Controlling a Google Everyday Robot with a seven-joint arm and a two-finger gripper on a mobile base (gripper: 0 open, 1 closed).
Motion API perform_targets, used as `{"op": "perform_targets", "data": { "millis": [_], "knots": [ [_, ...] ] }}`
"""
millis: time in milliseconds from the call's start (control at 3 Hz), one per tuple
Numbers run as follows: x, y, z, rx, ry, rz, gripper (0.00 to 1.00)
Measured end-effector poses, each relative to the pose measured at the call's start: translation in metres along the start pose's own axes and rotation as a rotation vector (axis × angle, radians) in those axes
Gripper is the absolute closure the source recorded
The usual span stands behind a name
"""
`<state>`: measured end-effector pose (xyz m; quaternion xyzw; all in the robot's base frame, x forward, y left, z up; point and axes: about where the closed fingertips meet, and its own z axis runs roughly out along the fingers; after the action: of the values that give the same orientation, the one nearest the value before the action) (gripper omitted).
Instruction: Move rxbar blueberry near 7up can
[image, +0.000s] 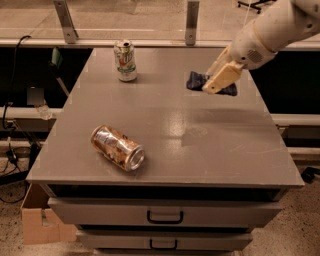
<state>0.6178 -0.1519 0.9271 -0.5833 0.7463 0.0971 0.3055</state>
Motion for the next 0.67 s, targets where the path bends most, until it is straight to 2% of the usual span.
{"op": "perform_targets", "data": {
  "millis": [333, 667],
  "knots": [
    [-0.053, 0.007, 0.029, -0.021, -0.031, -0.007, 1.00],
    [-0.097, -0.001, 0.067, -0.028, -0.066, 0.026, 1.00]
  ]
}}
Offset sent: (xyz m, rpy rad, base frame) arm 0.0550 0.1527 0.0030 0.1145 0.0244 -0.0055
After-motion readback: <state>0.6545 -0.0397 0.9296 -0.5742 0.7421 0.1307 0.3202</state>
